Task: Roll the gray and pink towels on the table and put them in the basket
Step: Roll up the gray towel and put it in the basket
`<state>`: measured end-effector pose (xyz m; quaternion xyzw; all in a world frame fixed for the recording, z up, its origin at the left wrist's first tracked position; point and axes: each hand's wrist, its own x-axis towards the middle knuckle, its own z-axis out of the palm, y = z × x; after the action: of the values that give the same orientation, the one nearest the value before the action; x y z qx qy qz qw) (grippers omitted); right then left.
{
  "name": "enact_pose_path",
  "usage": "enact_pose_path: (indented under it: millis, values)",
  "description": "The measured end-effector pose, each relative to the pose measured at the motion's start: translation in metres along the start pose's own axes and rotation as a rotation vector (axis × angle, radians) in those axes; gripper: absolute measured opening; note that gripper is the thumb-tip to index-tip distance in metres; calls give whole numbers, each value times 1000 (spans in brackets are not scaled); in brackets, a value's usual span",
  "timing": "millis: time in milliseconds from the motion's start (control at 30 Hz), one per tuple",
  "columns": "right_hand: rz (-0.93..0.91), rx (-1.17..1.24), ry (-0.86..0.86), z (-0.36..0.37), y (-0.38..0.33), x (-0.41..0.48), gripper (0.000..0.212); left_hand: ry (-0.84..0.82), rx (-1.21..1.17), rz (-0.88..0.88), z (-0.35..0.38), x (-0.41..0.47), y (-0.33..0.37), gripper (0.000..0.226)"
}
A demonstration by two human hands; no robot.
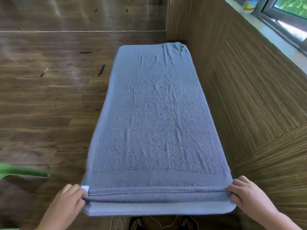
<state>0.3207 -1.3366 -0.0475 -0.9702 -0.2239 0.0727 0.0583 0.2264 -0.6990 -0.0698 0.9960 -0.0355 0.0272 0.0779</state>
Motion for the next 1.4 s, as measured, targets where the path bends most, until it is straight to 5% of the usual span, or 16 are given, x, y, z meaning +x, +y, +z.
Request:
enact_pose_path:
  millis: [233,433,633,767,900,1067,1200,1400]
  values:
    - [165,40,-40,-26,-1,33,14,18,11,-55,-18,32,1,19]
    - [447,193,0,-27,-20,68,18,-26,-153,-459,-15,64,27,14]
    - [245,65,64,7,-23,34,58,-100,-90,-240,5,36,27,52]
    - [215,-24,55,2,-17,44,26,-19,-65,-158,2,46,20,23]
    - [161,-51,-62,-9,-9,40,3,-61,-72,-91,-5,39,13,19]
    - [233,33,-155,-33,-9,61,27,-65,-13,-135,-15,55,11,16]
    - [349,53,-264,-39,-8,93,14,-100,-39,-255,-16,89,17,21]
    - [372,173,67,-24,-22,73,23,20,-191,-371,-10,85,38,21]
